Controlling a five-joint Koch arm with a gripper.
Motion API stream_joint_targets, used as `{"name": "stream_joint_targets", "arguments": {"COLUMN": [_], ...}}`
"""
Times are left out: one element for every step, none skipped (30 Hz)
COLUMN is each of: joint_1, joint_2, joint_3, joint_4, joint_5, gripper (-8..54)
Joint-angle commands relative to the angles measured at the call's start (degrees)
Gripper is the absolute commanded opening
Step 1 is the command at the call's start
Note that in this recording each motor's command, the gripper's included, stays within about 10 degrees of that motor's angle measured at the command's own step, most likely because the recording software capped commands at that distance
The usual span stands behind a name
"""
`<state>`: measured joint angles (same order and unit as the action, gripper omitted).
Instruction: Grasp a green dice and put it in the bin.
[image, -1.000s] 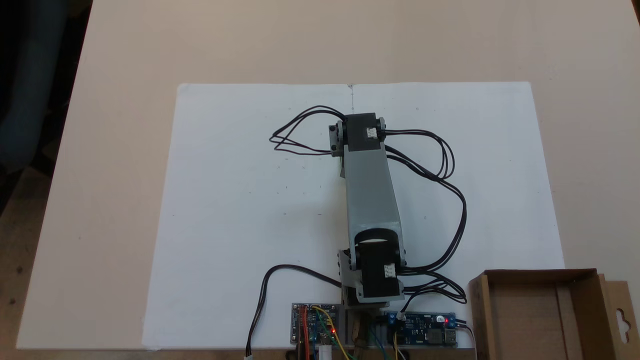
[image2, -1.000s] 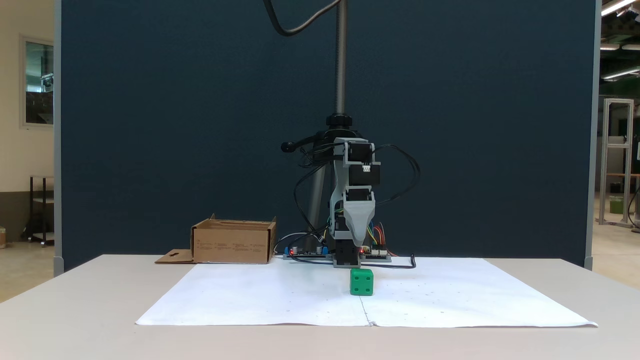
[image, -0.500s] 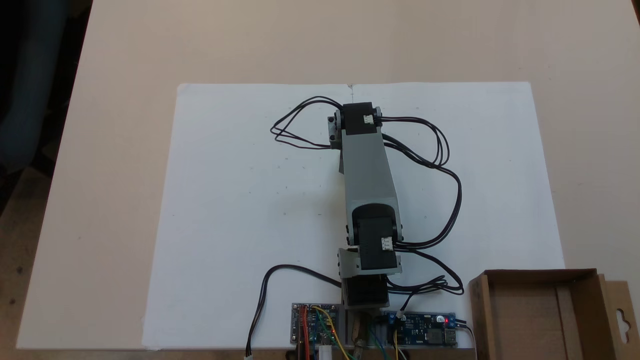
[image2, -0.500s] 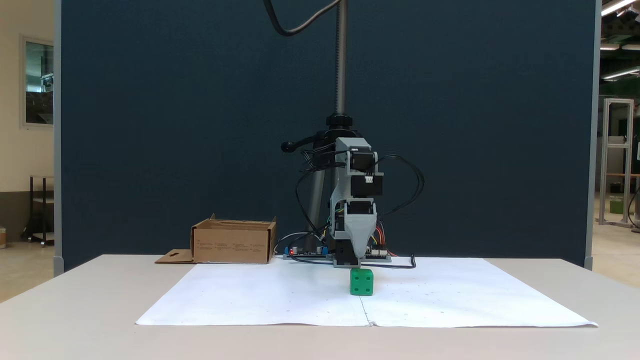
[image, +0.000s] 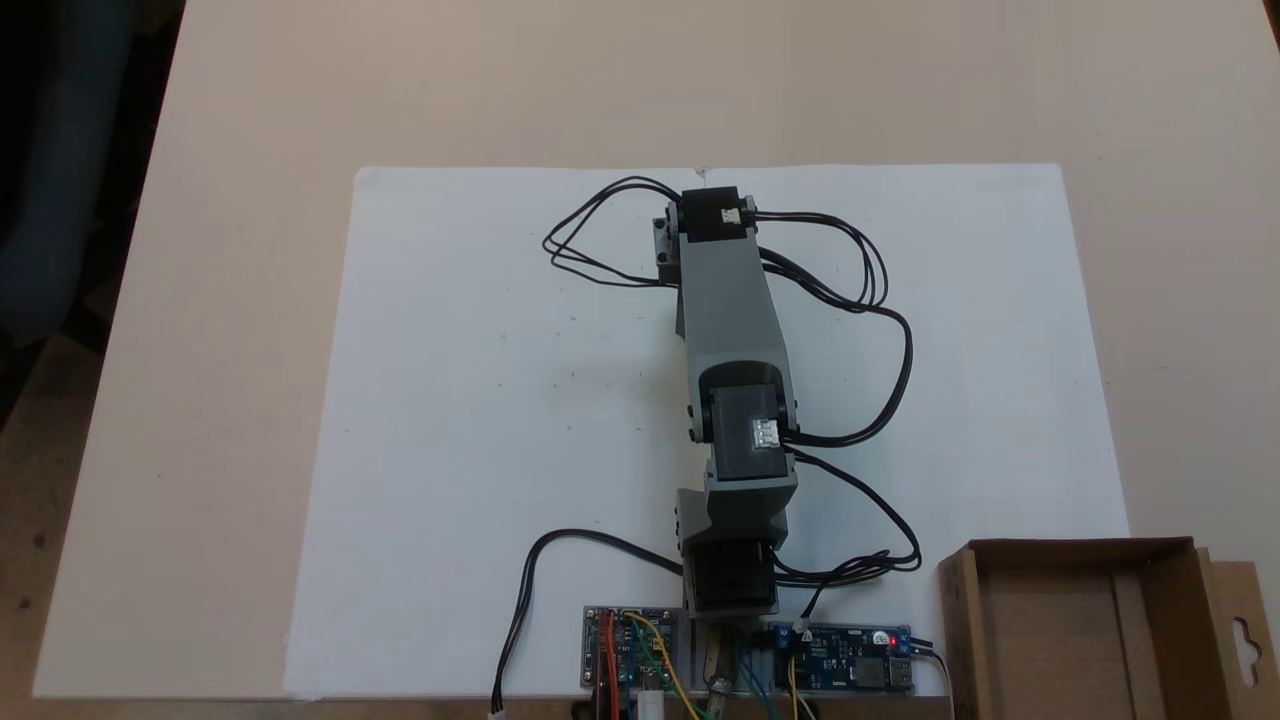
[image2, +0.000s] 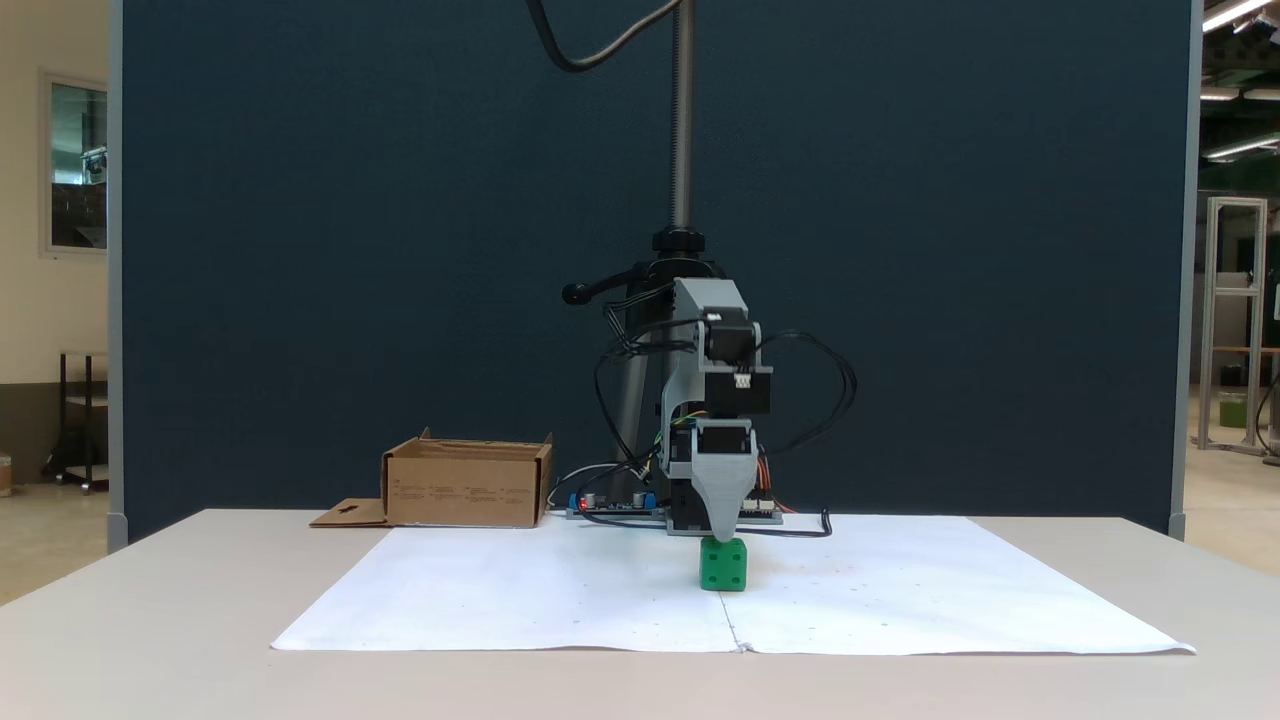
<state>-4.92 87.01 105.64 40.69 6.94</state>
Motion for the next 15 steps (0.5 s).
{"name": "stream_joint_targets", "arguments": {"joint_1": [-0.44, -0.44, -0.44, -0.44, -0.44, -0.44, -0.35, -0.35, -0.26, -0.26, -0.26, -0.26, -0.35, -0.26, -0.35], "joint_2": [0.62, 0.18, -0.09, -0.44, -0.88, -1.14, -1.49, -1.67, -1.85, -2.29, -2.55, -2.9, -3.34, -3.78, -4.04], "joint_3": [-1.93, -1.93, -1.93, -1.93, -1.93, -1.93, -1.93, -1.93, -1.93, -1.93, -1.93, -1.93, -1.93, -1.93, -1.93], "joint_4": [-2.46, -2.64, -2.64, -2.64, -2.64, -2.64, -2.64, -2.64, -2.64, -2.64, -2.72, -2.9, -3.08, -3.25, -3.52], "joint_5": [4.04, 4.04, 4.04, 4.04, 4.13, 4.22, 4.39, 4.39, 4.39, 4.39, 4.39, 4.39, 4.39, 4.39, 4.39], "gripper": [43.0, 43.0, 43.0, 42.9, 42.9, 42.9, 42.9, 42.9, 42.9, 42.9, 42.9, 42.9, 42.9, 42.9, 42.9]}}
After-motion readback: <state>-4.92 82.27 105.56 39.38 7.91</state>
